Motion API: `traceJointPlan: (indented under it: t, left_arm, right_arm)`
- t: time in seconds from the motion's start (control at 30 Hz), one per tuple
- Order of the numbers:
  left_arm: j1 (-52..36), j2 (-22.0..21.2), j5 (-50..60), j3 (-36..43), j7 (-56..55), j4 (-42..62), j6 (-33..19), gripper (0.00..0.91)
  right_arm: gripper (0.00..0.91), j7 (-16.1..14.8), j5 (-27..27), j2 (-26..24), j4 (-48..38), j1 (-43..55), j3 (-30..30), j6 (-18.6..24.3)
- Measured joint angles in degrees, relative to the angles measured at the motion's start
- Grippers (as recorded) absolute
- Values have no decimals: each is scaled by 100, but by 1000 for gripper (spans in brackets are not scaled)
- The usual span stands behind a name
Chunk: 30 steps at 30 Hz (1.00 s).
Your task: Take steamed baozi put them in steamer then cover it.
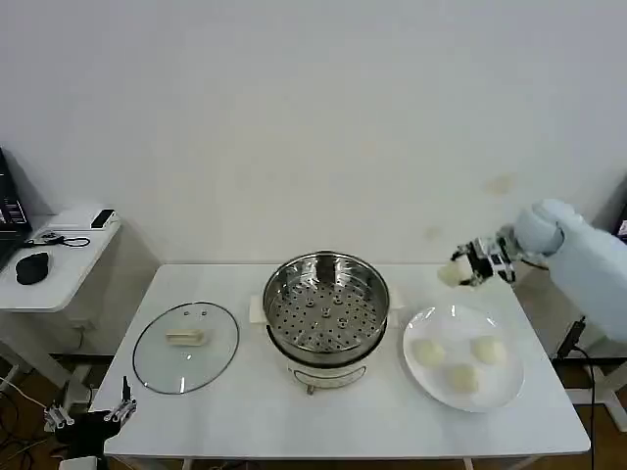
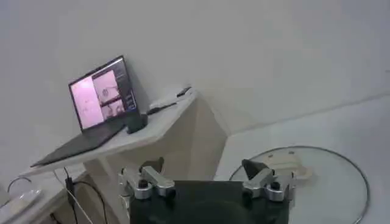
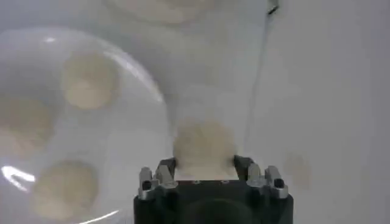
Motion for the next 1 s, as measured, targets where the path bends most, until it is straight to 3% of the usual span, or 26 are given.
traceJointPlan:
  t: [0.47,0.8,1.0]
  left_arm:
    - [10,4,-16,-82,19,-32,23,907]
    - [36,-64,-39,-221,22,-69,26,907]
    - [21,-77,-44,-274,21,9,23,907]
  right_arm:
    - [655,165,899,1112,275,1307,-1300,238]
    - [655,314,912,1905,236,1458,-2094,830]
    - [655,486,548,2246,125,1400,-2411,1402]
